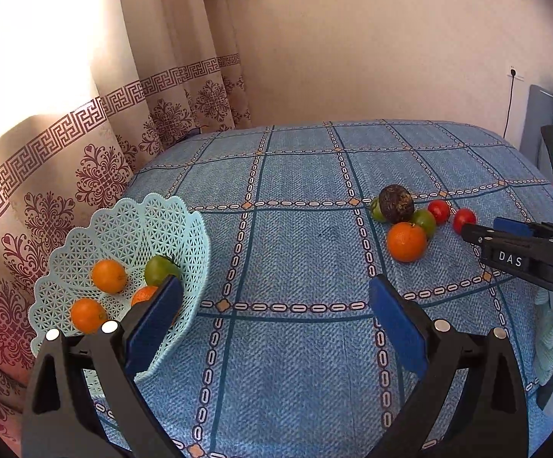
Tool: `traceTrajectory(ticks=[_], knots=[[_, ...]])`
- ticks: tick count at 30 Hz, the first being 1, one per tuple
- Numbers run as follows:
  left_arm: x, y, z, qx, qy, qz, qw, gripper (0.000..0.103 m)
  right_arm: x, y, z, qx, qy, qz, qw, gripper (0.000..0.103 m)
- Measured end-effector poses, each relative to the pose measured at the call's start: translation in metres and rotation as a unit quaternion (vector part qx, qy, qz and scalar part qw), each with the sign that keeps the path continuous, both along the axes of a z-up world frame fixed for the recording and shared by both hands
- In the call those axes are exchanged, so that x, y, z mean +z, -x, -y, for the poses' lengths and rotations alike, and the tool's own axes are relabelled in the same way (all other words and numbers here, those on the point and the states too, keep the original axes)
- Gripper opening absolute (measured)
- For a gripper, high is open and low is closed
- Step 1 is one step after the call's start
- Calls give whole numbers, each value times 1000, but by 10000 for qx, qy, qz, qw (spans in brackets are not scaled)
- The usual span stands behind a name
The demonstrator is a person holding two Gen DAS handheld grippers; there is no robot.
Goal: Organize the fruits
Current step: 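Grasp the red tomato with the right gripper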
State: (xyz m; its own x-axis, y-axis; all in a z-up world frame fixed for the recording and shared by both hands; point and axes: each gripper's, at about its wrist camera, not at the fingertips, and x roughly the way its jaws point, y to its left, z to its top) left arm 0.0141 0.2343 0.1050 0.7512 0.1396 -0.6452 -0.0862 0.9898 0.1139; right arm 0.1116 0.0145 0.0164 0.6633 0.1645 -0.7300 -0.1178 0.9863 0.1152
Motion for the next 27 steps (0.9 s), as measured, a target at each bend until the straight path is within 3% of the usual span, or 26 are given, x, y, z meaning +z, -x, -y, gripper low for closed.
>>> traceTrajectory(ticks=[6,20,27], knots=[[-4,-10,8,-97,-84,-57,9999,99,-3,-11,-12,199,62,-35,9998,55],[-16,-39,29,-345,-30,-355,9988,99,-6,-16,-17,262,79,-57,9996,30],[-24,-52,41,-389,-31,-487,9981,99,-5,-9,-9,213,62,-1,9998,29]])
